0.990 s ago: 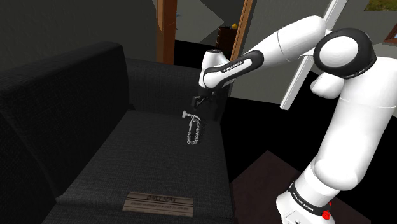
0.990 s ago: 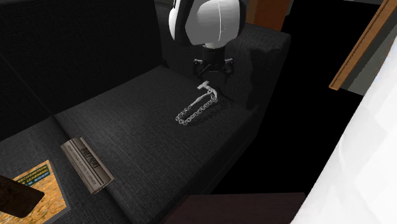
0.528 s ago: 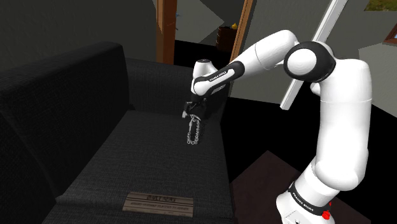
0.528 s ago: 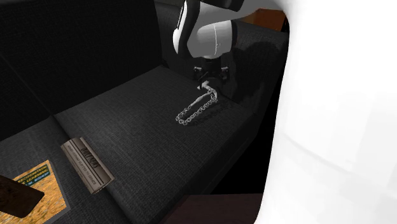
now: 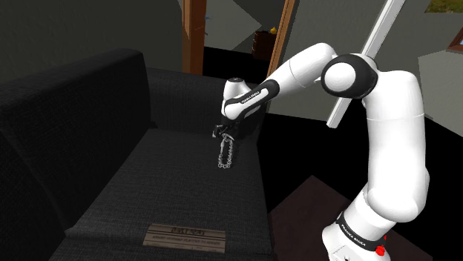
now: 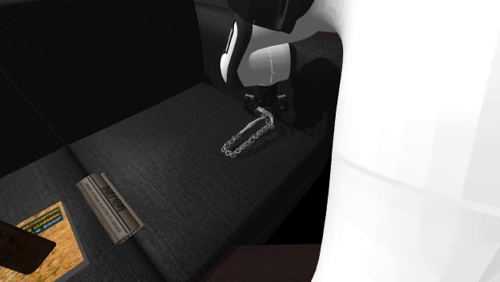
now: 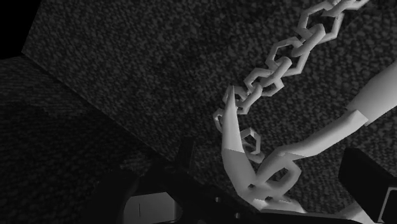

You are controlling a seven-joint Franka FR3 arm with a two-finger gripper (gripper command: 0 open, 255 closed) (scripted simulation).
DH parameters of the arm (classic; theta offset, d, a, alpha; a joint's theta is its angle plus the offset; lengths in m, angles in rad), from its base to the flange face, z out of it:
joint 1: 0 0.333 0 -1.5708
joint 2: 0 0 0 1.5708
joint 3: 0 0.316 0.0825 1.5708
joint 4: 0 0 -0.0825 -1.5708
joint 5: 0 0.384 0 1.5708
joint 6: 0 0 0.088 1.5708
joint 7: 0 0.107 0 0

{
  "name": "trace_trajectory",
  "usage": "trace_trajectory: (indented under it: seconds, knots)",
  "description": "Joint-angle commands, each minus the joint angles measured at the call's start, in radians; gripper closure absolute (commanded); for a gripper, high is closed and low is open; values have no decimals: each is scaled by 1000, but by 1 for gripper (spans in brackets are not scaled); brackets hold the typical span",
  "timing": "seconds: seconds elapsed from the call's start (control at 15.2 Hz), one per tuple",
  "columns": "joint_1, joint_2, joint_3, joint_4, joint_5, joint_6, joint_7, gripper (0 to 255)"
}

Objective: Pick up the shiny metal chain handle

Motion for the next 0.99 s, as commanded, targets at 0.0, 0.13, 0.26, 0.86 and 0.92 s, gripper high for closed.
trace_trajectory:
  seconds: [0.0, 0.13, 0.26, 0.86, 0.92]
  knots:
    - [0, 3, 0, 0, 0, 3, 0, 255]
    - [-1, 2, 0, -1, 0, 3, 0, 255]
    - [0, 2, 0, -1, 0, 3, 0, 255]
    - [-2, -34, 4, 2, 6, -35, -6, 255]
    - [-3, -43, 5, 3, 7, -45, -8, 255]
